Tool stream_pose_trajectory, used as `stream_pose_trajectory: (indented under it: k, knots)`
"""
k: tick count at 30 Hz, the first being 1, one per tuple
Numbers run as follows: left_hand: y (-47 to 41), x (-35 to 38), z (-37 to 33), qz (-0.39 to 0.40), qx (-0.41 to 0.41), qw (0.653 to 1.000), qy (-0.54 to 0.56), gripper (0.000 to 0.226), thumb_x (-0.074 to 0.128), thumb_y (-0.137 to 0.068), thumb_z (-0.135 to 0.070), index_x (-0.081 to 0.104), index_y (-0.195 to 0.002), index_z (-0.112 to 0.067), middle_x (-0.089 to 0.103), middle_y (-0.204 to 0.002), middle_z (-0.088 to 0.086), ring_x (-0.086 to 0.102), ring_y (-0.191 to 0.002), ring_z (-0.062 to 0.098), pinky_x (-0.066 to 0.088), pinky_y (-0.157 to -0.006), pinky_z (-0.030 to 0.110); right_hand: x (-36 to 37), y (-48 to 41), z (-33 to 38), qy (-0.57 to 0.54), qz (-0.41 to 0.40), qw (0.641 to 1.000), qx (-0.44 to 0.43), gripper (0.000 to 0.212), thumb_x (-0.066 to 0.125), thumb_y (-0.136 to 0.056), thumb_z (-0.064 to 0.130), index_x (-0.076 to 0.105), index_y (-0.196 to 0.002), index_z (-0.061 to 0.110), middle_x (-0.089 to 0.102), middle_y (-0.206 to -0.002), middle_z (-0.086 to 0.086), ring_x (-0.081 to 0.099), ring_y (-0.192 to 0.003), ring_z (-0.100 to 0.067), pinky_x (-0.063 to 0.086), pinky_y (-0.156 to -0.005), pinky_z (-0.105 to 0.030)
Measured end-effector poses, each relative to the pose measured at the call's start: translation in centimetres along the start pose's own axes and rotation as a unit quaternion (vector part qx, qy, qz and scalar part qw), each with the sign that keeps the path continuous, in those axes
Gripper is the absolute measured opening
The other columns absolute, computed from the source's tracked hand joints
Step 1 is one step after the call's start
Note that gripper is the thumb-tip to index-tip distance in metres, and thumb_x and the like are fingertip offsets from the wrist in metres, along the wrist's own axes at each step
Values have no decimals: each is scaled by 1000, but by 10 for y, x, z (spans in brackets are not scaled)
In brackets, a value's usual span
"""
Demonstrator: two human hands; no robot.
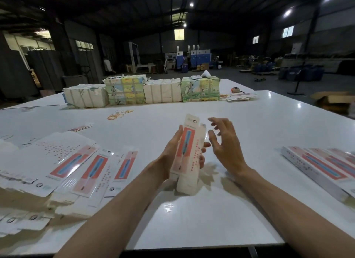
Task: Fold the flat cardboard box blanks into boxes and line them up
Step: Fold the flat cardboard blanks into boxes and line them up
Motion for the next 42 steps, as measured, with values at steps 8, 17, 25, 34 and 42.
stream_pose_trajectory:
  k: [8,17,25,34,42]
  knots:
    - [-8,9,27,76,-11,994,75,64,43,-99,-74,68,-113,-17,66,-102,19,69,-76,30,60,-71,38,15,-2,-1,64,105,992,-27,39,51,-109,37,59,-143,19,53,-147,3,46,-135,-14,44,-113,-43]
    - [-3,16,20,8,23,999,26,63,69,-84,-79,74,-108,-22,61,-87,-1,63,-71,15,56,-67,27,21,1,2,-127,154,975,94,33,48,-112,29,63,-137,15,63,-135,1,61,-123,-15,53,-106,-42]
    - [8,1,4,-23,72,997,-6,39,76,-95,-33,68,-126,-11,76,-108,17,78,-85,28,63,-67,33,11,-3,0,-229,65,955,176,32,43,-113,28,53,-142,19,63,-130,1,69,-110,-11,60,-93,-48]
    - [11,12,7,-11,70,996,58,60,36,-108,-61,67,-113,-10,67,-90,19,67,-70,32,58,-65,36,22,3,0,27,138,988,64,42,56,-107,39,56,-148,29,28,-158,6,26,-148,-16,58,-100,-49]
    - [7,5,9,-35,77,996,-10,70,32,-106,-69,77,-101,-15,69,-89,23,69,-72,38,56,-72,43,22,2,13,-65,149,986,36,35,64,-104,31,67,-137,20,49,-145,7,37,-139,-10,54,-87,-15]
Point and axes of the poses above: each hand's wrist, its own y-axis away from the middle knuckle, its own x-axis out of the palm, z = x × y, the point moved 6 cm from there along -y, towards the middle knuckle
